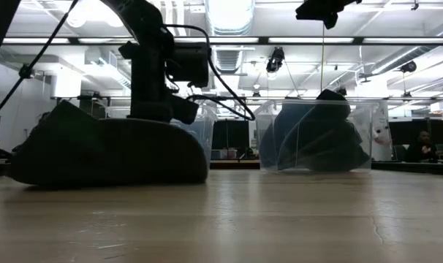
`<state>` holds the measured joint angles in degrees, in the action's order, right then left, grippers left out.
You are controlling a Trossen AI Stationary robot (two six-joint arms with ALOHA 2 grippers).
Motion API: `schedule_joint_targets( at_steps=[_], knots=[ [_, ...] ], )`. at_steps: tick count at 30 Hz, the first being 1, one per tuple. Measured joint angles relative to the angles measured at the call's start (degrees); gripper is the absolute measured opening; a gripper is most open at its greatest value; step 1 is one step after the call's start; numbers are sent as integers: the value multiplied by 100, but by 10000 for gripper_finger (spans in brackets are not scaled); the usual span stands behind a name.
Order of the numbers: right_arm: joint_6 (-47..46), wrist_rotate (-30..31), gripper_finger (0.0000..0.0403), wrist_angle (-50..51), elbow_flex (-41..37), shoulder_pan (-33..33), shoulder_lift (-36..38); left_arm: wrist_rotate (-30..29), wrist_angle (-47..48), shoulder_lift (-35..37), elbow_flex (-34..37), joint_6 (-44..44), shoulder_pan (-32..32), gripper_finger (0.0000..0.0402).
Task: Pick & Place hat
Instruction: Put the green cap into the left transparent bin
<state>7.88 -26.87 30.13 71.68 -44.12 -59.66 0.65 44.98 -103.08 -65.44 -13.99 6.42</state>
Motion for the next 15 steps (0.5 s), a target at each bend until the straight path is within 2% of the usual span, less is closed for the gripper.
schedule_joint_targets(
  at_steps=[6,15],
  knots=[
    [-22,0,111,0,0,0,2,78,-5,184,-5,-3,0,21],
    [-24,0,111,2,-4,0,2,148,-47,476,3,-91,-2,7]
  ],
)
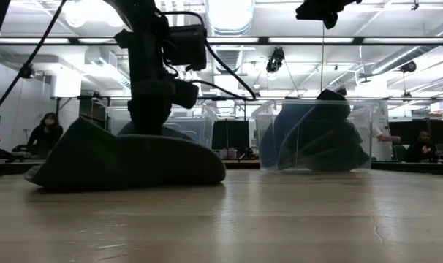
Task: Pick & Place hat
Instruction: Put the green cap into the left transparent bin
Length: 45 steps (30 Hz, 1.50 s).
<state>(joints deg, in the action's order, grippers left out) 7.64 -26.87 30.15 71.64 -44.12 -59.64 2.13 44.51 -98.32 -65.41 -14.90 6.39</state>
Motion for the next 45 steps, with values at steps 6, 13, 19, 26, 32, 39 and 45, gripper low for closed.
schedule_joint_targets(
  at_steps=[6,13,19,26,32,39,45],
  knots=[
    [-4,0,111,0,7,0,0,-7,-49,0,-24,-37,1,7],
    [2,0,111,-2,22,0,-2,-9,68,0,-233,-7,-26,7],
    [22,0,111,-2,22,0,-2,25,997,2,-879,76,-62,7],
    [50,0,111,-2,24,0,-2,29,1733,11,-1854,223,-195,6],
    [133,2,111,-2,24,0,-2,11,2375,13,-2687,271,-206,6],
    [134,1,111,-4,24,0,-2,4,3496,15,-3830,290,-205,6],
    [253,-9,111,-6,-22,-1,-4,-262,4259,16,-4886,259,-191,6]
  ],
)
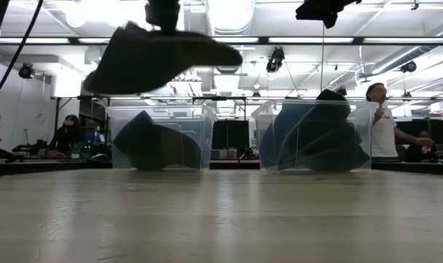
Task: Pick & Place hat
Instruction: Put the green cap into the left transparent bin
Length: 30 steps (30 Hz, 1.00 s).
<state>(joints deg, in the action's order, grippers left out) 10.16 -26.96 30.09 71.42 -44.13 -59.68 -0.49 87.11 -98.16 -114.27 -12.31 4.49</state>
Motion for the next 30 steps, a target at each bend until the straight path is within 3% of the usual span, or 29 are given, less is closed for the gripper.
schedule_joint_targets(
  at_steps=[6,12,22,30],
  knots=[
    [134,-420,111,-74,-15,-3,61,-74,285,-70,-847,113,162,6],
    [-134,-410,111,-30,-175,-3,532,-71,296,-80,-1107,665,542,6],
    [-1025,277,111,-507,-1611,-3,2424,101,292,-91,-1031,2019,1575,6],
    [-1236,317,111,-802,-2722,-6,3699,249,293,-91,-1032,2759,2275,6]
  ],
)
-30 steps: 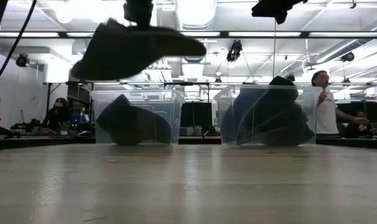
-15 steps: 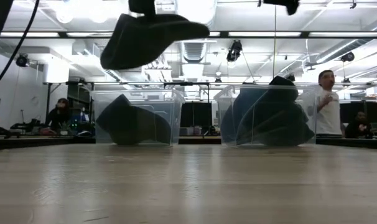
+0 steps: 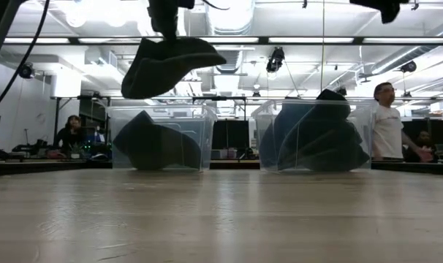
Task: Pick & Place hat
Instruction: Put the green cap into the left transparent bin
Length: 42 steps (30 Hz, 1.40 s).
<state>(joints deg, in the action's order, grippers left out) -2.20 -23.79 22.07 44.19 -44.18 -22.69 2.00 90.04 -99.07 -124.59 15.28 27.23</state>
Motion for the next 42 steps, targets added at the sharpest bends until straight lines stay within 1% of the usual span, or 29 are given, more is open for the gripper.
schedule_joint_targets(
  at_steps=[7,10,12,16,20,24,26,28,31,32,42],
  knots=[
    [-560,-7,111,-2,-356,2,355,-17,-2,-109,-95,436,305,6],
    [-562,-6,111,22,-420,0,356,-45,0,-210,-181,818,418,6],
    [-566,-20,111,26,-456,2,323,-55,-49,-305,-208,911,505,6],
    [-860,-15,111,38,-516,2,270,-53,-399,-385,-221,1185,717,6],
    [-942,-19,111,40,-566,2,266,-197,-495,-561,-547,1436,814,6],
    [-987,-21,111,33,-569,3,268,-187,-486,-769,-983,1631,842,6],
    [-988,-46,111,35,-569,2,268,-173,-605,-804,-1046,1774,879,6],
    [-988,-63,111,35,-569,2,268,-343,-705,-840,-1014,2032,915,6],
    [-987,-68,111,37,-569,2,268,-1147,-542,-1013,-1036,2330,933,6],
    [-986,-68,111,38,-569,4,268,-1264,-480,-1046,-1035,2371,957,5],
    [-982,-68,111,39,-569,4,268,-1208,-368,-1135,-1036,2510,1048,5]
  ],
)
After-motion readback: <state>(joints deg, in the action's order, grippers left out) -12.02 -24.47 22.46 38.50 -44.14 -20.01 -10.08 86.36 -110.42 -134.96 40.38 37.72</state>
